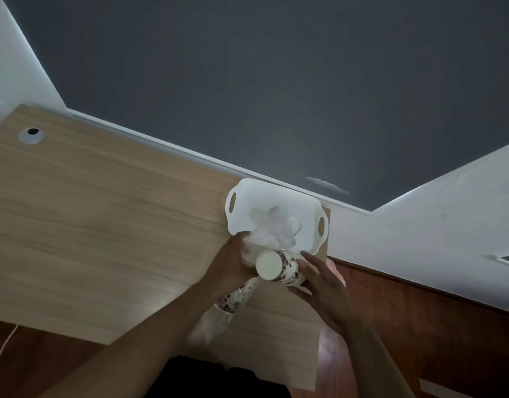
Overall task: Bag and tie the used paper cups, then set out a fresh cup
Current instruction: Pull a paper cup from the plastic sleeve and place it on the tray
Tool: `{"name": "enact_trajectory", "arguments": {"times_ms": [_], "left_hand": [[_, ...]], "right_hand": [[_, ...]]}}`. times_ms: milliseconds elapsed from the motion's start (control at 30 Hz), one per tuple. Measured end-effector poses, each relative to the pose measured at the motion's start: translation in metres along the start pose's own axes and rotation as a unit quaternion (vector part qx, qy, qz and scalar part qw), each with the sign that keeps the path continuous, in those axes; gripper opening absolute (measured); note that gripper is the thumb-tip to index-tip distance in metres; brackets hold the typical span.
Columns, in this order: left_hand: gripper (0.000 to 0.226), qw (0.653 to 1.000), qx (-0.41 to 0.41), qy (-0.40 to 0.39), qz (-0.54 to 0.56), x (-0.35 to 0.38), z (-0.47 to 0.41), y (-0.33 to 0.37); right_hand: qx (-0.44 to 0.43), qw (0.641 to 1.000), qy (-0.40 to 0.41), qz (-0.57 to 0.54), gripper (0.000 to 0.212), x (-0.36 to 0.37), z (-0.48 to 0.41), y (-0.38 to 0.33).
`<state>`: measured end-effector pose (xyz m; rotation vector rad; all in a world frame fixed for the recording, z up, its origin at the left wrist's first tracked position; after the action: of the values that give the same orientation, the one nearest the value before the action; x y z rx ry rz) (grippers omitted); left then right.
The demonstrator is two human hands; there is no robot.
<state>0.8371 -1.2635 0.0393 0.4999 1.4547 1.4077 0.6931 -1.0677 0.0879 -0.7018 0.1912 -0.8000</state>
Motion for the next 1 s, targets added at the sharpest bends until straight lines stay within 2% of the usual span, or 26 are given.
{"name": "enact_trajectory", "arguments": {"times_ms": [100,167,267,333,467,533,633,700,800,867,933,1000], "left_hand": [[0.116,1.0,0.009,-0.003,-0.01,0.009,-0.005,0.008],[0.113,1.0,0.008,-0.001,-0.003,0.016,-0.01,0.013],[0.109,1.0,-0.002,0.017,0.017,0.026,-0.018,0.02],[0.105,1.0,-0.006,0.017,0.025,0.033,-0.024,0.024],[0.095,0.999,-0.001,-0.019,0.049,0.046,-0.032,0.041],[0.099,0.998,-0.004,-0.036,0.058,0.051,-0.035,0.048],[0.111,0.994,-0.036,-0.017,0.1,0.057,-0.041,0.047],[0.113,0.994,-0.059,-0.002,0.094,0.059,-0.043,0.042],[0.105,0.995,-0.066,-0.002,0.069,0.057,-0.045,0.036],[0.09,0.996,-0.067,-0.003,0.059,0.053,-0.048,0.03],[0.074,0.996,-0.07,0.001,0.058,0.048,-0.052,0.023],[0.073,0.994,-0.098,0.018,0.053,0.039,-0.053,0.017]], "right_hand": [[-0.02,0.997,0.021,0.073,0.048,-0.019,-0.004,0.0],[0.002,1.0,0.014,0.019,0.037,-0.025,-0.004,0.006],[0.03,0.998,-0.001,-0.052,0.04,-0.026,-0.003,0.007],[0.024,0.999,-0.018,-0.046,0.049,-0.03,-0.002,0.007],[-0.01,0.994,-0.044,0.102,0.053,-0.035,-0.005,0.007],[-0.026,0.991,-0.011,0.129,0.041,-0.035,-0.008,0.003],[-0.031,0.996,0.045,0.076,0.023,-0.042,-0.015,-0.004],[-0.028,0.996,0.066,0.055,0.02,-0.048,-0.024,-0.005],[-0.049,0.992,0.076,0.091,0.021,-0.053,-0.034,-0.012],[-0.064,0.985,0.082,0.137,0.028,-0.053,-0.04,-0.017],[-0.065,0.983,0.093,0.142,0.039,-0.053,-0.049,-0.022],[-0.079,0.981,0.118,0.13,0.045,-0.055,-0.062,-0.03]]}}
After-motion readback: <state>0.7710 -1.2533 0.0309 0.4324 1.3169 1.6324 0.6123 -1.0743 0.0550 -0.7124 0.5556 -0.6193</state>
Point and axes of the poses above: each hand's wrist, its own z-axis away from the middle knuckle, its own x-axis out of the palm, y = z × x, the point moved 4 cm from there along -z, towards the middle knuckle, and after that the axes turned 12 degrees about x, right-handed, at the moved point
